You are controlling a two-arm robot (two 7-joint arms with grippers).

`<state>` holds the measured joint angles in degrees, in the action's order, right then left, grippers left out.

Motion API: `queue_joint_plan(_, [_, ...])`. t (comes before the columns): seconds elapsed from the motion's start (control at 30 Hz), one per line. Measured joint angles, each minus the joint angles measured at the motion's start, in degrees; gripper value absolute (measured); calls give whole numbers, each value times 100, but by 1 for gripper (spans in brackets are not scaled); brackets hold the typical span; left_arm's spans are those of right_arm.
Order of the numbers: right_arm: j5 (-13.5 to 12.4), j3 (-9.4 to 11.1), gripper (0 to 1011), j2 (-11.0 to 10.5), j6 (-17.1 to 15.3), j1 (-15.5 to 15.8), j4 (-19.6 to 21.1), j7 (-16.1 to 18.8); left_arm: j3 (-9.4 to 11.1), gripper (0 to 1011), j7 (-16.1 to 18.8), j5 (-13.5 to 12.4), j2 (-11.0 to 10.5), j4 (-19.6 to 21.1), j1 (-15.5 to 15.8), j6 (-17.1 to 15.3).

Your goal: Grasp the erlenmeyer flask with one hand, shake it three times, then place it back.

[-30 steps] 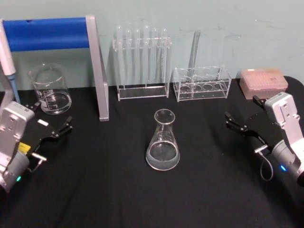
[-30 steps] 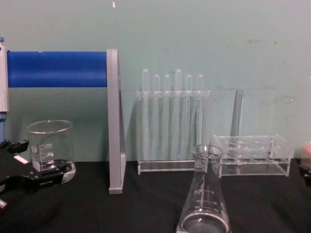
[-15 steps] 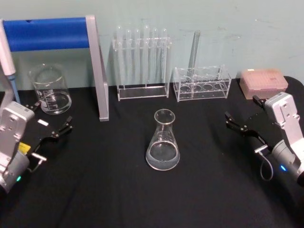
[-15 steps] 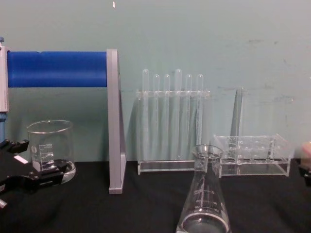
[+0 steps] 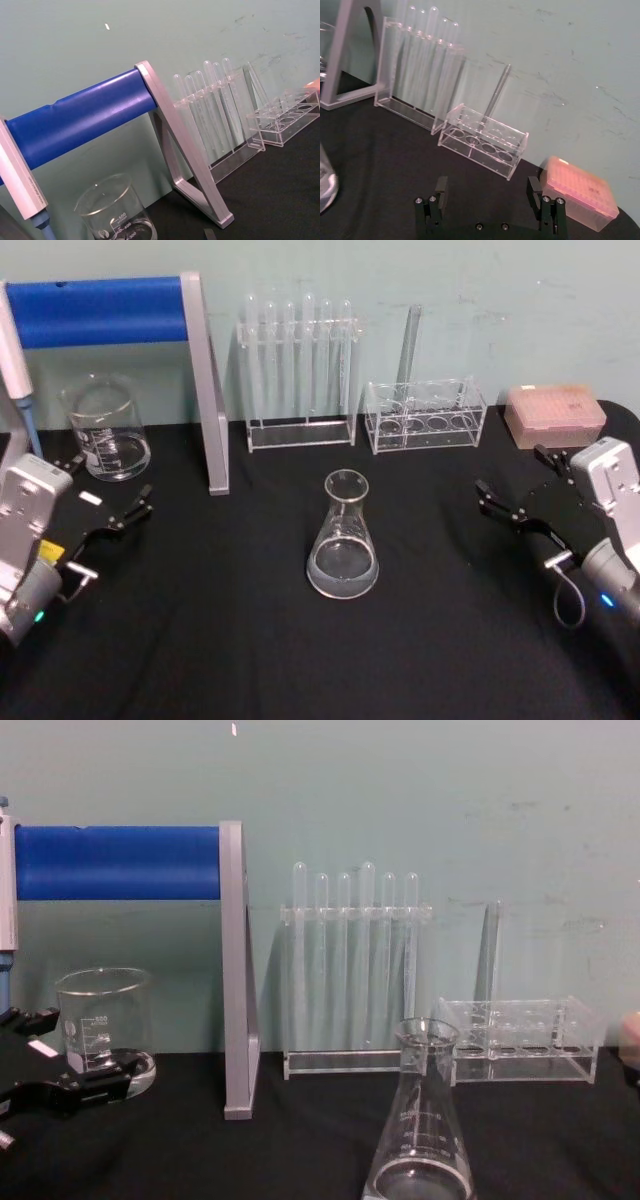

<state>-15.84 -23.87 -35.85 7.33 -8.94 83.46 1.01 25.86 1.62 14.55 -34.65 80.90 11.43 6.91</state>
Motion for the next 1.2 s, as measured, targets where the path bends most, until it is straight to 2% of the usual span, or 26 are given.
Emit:
queue_joint_plan(0.27, [-281, 292, 1002, -231, 43, 472, 455, 307, 0, 1001, 0, 0, 0, 0, 0, 0])
queue_joint_plan(0.7, [-698, 695, 1002, -421, 115, 1215, 974, 662, 0, 1001, 0, 0, 0, 0, 0, 0])
queue_joint_plan(0.93, [-885, 753, 1003, -392, 94, 1405, 1098, 950, 0, 1001, 0, 0, 0, 0, 0, 0])
queue_joint_plan(1.2, [-1003, 706, 1003, -265, -2, 1406, 1157, 1284, 0, 1001, 0, 0, 0, 0, 0, 0])
